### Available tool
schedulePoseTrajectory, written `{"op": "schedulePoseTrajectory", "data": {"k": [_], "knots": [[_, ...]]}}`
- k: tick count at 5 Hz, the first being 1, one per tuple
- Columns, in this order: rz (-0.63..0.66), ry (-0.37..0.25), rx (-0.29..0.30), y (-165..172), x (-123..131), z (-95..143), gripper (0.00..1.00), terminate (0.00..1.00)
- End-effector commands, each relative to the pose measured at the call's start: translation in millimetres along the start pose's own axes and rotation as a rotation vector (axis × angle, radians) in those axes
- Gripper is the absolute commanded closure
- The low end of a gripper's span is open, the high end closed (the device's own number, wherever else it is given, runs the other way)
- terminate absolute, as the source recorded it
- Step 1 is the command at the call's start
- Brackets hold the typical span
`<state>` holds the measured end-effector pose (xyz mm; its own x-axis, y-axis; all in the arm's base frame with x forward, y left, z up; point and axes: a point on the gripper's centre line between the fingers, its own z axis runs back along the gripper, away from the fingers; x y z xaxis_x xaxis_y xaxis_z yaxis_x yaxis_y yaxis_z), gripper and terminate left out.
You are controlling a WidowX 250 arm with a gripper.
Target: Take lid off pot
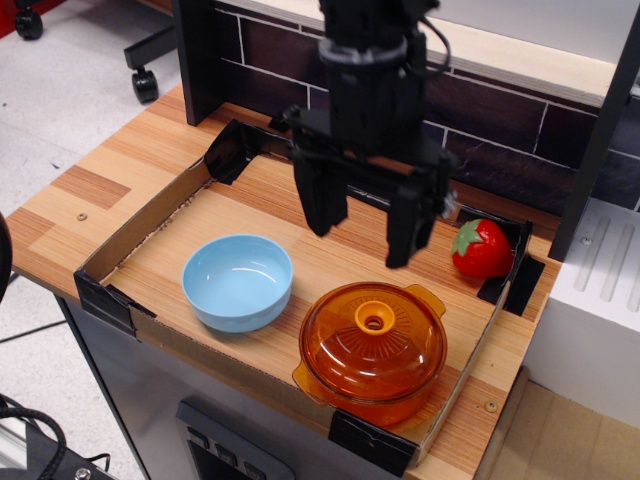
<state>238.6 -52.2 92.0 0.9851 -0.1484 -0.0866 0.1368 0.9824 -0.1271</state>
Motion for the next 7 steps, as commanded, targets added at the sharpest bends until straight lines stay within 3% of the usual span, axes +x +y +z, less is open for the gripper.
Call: {"op": "schedulePoseTrajectory", "data": {"k": [1, 4, 5, 7], "knots": [[-0.02, -0.018, 0.039, -9, -6, -10, 0.0, 0.0], [-0.033, -0.007, 0.086, -14, -21, -44, 0.0, 0.0], [-0.025, -0.019, 0.091, -14, -23, -45, 1.0, 0.0], [0.0, -0.028, 0.086, -10, -23, -33, 1.0, 0.0]]}}
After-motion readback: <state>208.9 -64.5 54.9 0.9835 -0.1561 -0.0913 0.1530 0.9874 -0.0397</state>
